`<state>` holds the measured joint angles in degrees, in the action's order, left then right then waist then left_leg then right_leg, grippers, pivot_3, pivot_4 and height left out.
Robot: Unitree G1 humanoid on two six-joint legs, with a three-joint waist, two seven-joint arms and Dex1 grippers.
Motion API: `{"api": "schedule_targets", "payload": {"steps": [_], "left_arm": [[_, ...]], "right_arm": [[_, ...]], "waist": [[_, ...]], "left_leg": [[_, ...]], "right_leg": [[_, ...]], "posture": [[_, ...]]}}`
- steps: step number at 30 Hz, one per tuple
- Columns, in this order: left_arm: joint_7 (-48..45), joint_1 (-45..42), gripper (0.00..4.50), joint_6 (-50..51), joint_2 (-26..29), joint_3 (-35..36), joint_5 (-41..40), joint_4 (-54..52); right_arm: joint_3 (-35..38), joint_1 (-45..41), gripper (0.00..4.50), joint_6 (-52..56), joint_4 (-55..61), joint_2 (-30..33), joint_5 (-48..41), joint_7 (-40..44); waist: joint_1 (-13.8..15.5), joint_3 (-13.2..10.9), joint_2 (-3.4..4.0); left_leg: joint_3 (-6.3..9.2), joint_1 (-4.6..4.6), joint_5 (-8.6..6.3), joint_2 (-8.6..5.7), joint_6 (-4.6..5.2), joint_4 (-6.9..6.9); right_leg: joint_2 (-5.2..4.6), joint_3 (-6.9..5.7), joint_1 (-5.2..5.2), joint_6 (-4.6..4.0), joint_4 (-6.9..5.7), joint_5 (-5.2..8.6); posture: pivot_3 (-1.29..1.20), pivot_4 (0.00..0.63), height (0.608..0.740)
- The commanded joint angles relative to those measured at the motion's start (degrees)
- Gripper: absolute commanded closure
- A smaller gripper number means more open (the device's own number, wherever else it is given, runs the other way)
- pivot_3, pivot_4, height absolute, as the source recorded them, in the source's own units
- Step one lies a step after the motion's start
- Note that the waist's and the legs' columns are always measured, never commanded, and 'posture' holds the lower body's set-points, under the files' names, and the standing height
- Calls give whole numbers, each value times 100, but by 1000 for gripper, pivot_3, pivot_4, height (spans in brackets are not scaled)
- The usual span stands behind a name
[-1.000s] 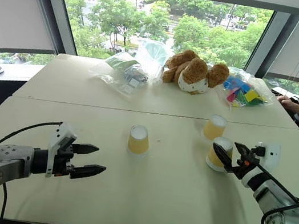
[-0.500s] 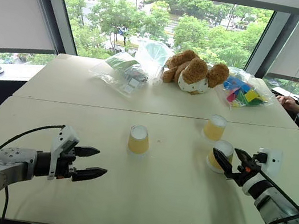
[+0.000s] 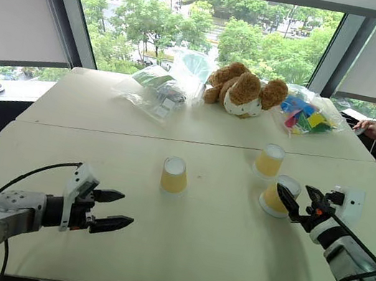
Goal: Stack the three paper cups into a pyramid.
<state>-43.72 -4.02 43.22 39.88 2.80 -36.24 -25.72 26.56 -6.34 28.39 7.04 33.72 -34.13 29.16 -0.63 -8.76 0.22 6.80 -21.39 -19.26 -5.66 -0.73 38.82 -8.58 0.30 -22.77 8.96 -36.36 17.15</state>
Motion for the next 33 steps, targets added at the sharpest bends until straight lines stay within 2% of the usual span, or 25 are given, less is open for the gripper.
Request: {"api": "schedule_targets", "payload": {"steps": [1,17,23,33], "left_arm": [[-48,12,85,-114,-1,-3,33,-75],[-113,18,85,-79,-46,-128,60,-25],[-111,-8,85,-85,-56,-125,72,5],[67,131,85,-81,-97,-45,55,-134]], "right_arm": [[149,114,0,82,303,72,-182,104],[405,590,0,402,1259,17,-548,-231],[184,443,0,365,966,11,-407,-155],[-280,-271,0,-139,-179,7,127,80]], "waist": [[7,0,0],[8,0,1],[-5,1,1],[-1,1,1]], "left_leg": [[0,0,0,0,0,0],[0,0,0,-1,0,0],[0,0,0,0,0,0],[-1,0,0,0,0,0]], "right_leg": [[0,0,1,0,0,0],[0,1,1,0,0,0],[0,1,0,0,-1,0],[0,1,-1,0,-2,0]], "posture": [[0,150,740],[0,150,740],[0,150,740],[0,150,740]]}}
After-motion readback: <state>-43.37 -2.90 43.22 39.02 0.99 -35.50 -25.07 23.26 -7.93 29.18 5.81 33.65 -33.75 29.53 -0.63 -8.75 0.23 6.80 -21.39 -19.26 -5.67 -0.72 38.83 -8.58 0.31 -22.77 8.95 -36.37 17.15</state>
